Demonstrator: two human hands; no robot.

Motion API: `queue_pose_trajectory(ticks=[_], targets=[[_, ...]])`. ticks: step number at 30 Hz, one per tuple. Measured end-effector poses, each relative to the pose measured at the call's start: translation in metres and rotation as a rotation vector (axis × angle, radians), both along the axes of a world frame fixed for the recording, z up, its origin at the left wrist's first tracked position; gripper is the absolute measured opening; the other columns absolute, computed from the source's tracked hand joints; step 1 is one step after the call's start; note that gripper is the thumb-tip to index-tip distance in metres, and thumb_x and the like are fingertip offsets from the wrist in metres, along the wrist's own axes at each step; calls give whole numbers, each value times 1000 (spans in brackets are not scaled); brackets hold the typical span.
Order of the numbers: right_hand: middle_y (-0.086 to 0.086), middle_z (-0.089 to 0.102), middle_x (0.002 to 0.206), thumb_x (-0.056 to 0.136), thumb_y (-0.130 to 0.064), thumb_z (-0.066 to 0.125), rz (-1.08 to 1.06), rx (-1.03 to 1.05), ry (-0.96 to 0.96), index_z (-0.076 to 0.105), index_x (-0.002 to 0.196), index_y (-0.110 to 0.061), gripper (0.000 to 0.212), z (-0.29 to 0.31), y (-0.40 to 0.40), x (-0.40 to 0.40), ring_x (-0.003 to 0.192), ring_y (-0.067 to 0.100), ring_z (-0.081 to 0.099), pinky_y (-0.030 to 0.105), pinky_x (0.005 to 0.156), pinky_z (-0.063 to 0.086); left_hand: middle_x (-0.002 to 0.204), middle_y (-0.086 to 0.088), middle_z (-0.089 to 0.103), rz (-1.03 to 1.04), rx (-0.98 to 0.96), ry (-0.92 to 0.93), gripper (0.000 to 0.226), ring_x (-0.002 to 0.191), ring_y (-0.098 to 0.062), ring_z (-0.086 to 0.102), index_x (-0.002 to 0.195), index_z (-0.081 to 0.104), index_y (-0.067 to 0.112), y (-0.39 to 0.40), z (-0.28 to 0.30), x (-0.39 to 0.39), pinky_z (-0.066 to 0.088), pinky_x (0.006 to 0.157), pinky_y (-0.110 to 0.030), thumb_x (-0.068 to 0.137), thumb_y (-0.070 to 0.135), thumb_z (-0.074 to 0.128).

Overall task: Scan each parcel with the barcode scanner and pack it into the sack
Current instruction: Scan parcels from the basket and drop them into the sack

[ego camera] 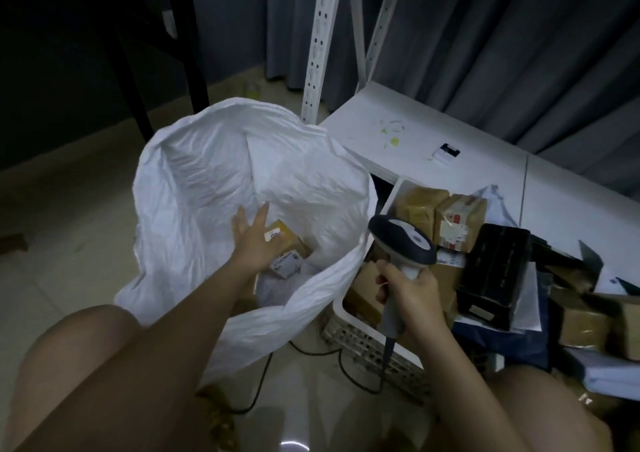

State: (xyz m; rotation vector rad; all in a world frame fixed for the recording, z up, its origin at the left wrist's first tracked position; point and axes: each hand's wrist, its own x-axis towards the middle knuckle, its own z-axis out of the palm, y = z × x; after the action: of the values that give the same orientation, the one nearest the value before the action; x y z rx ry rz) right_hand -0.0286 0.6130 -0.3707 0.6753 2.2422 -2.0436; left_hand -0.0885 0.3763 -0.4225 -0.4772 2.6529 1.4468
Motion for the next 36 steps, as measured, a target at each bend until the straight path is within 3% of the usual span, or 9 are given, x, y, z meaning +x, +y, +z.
queue_pose_trajectory(ticks=[6,10,13,18,24,28,30,33,36], targets=[[10,56,60,88,-8,66,-75,22,-56,58,75,-6,15,-12,49,5,53,21,54,32,54,45,157,-6,18,-107,120,371,50,141,-10,20,146,34,17,67,42,4,15,100,-3,99,11,48],[12,58,76,81,-21,70,-98,0,-51,55,96,-9,24,-10,83,3,68,25,57,35,64,47,143,-6,40,-275,105,582,43,124,6,30,139,42,12,127,69,7,16,99,5,97,7,49],[11,59,76,86,-14,66,-183,-21,-6,57,105,-5,23,-6,114,-6,70,27,58,36,65,48,141,-2,40,-376,110,544,43,120,6,32,139,42,13,174,78,-3,18,93,7,97,12,51],[10,64,83,85,-14,70,-363,-146,51,59,118,-2,37,-4,156,-30,68,20,60,33,64,53,145,-6,38,-461,9,381,48,131,-16,36,141,39,13,249,66,-38,22,93,-8,96,22,54],[7,61,74,84,-7,68,-508,-360,80,57,117,-3,35,-13,185,-53,55,14,54,28,55,50,150,-12,33,-445,-160,191,66,138,-29,31,145,32,10,319,30,-85,30,109,-38,93,41,58],[5,62,73,85,-8,68,-494,-428,75,61,98,-9,15,-11,198,-63,55,13,55,31,61,51,159,-12,12,-448,-323,102,77,145,-32,8,151,20,18,346,20,-110,16,117,-47,91,54,52],[3,60,67,87,-7,66,-493,-460,70,59,94,-8,10,-11,204,-62,49,11,51,27,54,49,159,-11,7,-465,-387,44,74,145,-32,3,148,29,19,353,16,-118,13,116,-50,90,61,48],[3,58,66,88,-6,64,-535,-478,53,58,98,-6,12,-12,211,-63,44,9,49,22,48,48,153,-13,20,-423,-411,55,60,141,-34,13,127,49,18,357,2,-116,18,111,-48,87,62,52],[4,58,67,88,-5,64,-575,-498,41,57,108,-3,21,-13,212,-64,44,8,50,21,47,48,143,-16,33,-360,-295,57,50,135,-35,22,121,44,19,360,-12,-106,30,106,-47,87,54,58]])
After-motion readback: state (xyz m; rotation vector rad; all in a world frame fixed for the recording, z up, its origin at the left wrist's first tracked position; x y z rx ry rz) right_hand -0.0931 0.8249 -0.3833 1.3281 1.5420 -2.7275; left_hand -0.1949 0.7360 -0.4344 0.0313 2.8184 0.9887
